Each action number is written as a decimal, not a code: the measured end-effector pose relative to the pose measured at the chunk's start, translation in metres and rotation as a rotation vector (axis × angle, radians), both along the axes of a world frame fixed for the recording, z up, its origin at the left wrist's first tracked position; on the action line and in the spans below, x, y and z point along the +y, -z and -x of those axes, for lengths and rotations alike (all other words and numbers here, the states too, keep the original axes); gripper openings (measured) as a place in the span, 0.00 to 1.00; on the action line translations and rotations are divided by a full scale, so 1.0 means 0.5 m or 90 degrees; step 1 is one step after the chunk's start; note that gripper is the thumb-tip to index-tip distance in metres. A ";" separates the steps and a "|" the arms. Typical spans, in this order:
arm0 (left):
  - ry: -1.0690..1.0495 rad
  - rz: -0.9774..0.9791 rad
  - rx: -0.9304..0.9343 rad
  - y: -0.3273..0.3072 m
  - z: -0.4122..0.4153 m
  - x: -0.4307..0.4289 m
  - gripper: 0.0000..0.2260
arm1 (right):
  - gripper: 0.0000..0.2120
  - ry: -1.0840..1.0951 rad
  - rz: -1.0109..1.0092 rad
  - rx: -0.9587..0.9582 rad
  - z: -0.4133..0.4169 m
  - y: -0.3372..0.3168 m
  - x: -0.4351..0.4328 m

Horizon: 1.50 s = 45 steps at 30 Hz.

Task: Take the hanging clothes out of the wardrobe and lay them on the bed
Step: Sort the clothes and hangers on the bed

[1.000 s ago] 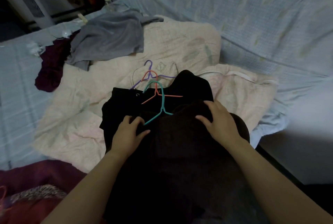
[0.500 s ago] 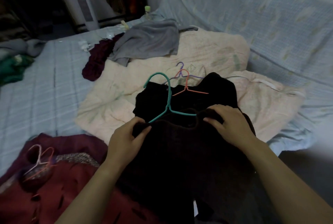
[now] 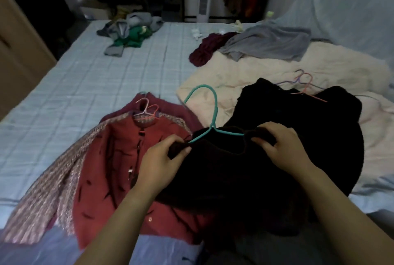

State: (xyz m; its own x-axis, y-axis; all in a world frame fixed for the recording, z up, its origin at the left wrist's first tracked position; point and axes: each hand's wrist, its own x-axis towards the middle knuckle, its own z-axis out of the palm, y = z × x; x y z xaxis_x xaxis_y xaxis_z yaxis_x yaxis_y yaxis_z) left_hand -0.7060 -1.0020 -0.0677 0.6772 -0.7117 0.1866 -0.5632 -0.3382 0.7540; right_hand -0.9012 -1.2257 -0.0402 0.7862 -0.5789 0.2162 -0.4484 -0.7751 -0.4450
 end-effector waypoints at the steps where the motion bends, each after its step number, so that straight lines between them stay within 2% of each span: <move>1: -0.006 0.001 0.007 0.001 0.009 0.024 0.08 | 0.08 -0.012 -0.005 -0.002 0.003 -0.006 0.020; 8: -0.097 0.004 0.020 0.003 0.094 0.115 0.07 | 0.07 -0.106 -0.011 -0.001 0.021 -0.025 0.069; 15: -0.283 -0.047 0.014 0.006 0.221 0.090 0.07 | 0.10 -0.229 -0.086 -0.021 0.020 0.027 -0.019; 23: -0.557 -0.116 0.052 0.012 0.523 0.024 0.07 | 0.11 -0.510 -0.136 -0.023 0.069 0.103 -0.121; 28: -0.756 -0.163 0.016 -0.031 0.724 0.073 0.12 | 0.12 -0.728 -0.197 -0.061 0.098 0.107 -0.028; 32: -0.878 -0.193 0.004 -0.056 0.865 0.124 0.08 | 0.09 -0.856 -0.267 -0.046 0.142 0.110 0.092; 35: -0.938 -0.197 0.003 -0.059 0.928 0.154 0.06 | 0.08 -0.913 -0.275 -0.048 0.162 0.112 0.160; 39: -0.975 -0.178 -0.018 -0.056 0.939 0.198 0.10 | 0.11 -0.946 -0.256 -0.086 0.145 0.097 0.224; 42: -0.979 -0.134 -0.028 -0.050 0.902 0.237 0.10 | 0.16 -0.956 -0.241 -0.124 0.097 0.074 0.269; 45: -0.971 -0.081 -0.028 -0.039 0.844 0.286 0.13 | 0.16 -0.947 -0.200 -0.136 0.030 0.052 0.322</move>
